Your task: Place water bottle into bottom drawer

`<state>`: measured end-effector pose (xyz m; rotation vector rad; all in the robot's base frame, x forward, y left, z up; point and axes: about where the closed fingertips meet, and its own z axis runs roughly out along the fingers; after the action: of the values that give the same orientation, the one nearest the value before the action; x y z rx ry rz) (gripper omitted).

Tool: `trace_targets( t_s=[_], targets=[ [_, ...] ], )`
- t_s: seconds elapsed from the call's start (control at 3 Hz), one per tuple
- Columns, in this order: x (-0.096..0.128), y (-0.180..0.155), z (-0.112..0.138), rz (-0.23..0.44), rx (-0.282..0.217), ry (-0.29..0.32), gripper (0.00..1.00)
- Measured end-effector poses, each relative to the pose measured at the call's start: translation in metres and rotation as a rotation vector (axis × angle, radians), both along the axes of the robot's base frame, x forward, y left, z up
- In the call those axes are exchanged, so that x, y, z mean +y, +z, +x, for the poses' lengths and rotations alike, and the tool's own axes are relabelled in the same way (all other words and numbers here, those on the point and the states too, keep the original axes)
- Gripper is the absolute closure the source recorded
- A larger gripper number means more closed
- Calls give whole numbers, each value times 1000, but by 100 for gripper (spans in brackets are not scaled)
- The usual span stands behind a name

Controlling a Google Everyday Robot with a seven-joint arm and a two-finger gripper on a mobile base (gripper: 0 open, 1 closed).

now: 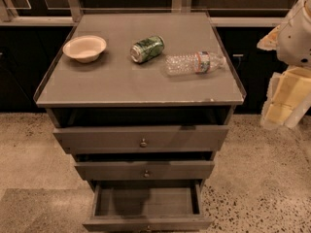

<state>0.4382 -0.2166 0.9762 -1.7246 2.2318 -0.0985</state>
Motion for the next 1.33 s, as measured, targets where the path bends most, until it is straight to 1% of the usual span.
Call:
trace_targets(
  t_s=[0.33, 0.67, 1.0, 1.33],
  targets=[
    [1, 3, 12, 13, -14, 4, 0],
    [4, 2, 53, 59, -23, 15, 0],
    [12, 10, 95, 82, -32, 18, 0],
    [14, 17, 100, 89, -56, 20, 0]
  ],
)
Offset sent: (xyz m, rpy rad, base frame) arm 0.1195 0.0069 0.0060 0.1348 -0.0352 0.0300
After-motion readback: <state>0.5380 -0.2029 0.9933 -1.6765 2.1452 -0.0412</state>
